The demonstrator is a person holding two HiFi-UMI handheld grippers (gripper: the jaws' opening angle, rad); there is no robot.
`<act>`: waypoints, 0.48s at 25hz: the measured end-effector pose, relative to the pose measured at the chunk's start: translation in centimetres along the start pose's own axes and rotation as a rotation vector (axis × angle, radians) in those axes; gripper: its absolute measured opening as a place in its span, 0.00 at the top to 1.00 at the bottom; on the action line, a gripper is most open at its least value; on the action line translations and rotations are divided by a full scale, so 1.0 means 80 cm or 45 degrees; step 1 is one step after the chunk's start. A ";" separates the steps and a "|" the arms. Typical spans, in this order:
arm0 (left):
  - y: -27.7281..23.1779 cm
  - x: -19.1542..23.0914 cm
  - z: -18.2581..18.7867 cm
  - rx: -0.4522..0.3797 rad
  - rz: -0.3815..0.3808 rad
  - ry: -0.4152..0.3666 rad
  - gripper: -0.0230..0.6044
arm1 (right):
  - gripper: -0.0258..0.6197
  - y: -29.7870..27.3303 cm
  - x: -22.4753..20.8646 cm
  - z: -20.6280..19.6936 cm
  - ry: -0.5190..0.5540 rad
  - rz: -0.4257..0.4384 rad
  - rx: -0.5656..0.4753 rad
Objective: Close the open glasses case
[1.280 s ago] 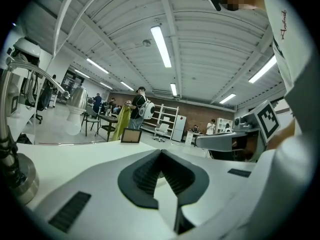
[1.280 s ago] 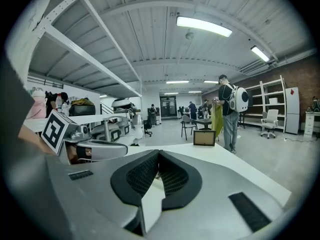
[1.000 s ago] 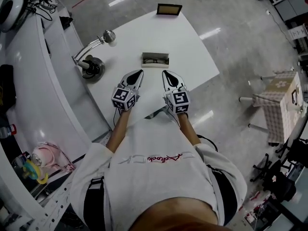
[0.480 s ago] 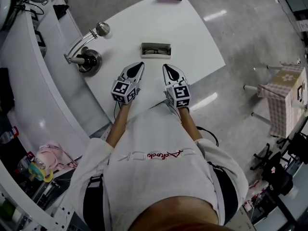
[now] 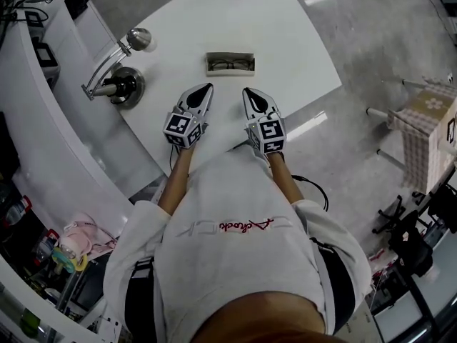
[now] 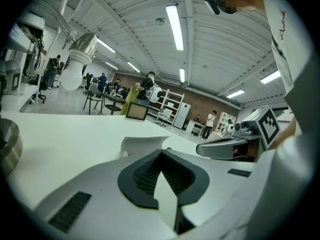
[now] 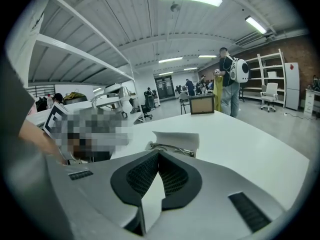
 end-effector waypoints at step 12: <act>0.001 0.012 -0.009 0.005 0.031 0.038 0.92 | 0.91 -0.050 -0.006 0.001 0.038 0.022 0.010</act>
Point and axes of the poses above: the fingertips, and each gripper's own axes: y backward along the fingers, x to its left, z out of its top, the point moved 1 cm from there along y, backward along the fingers, and after that the axes turned 15 degrees about -z, right-handed, at the moved point
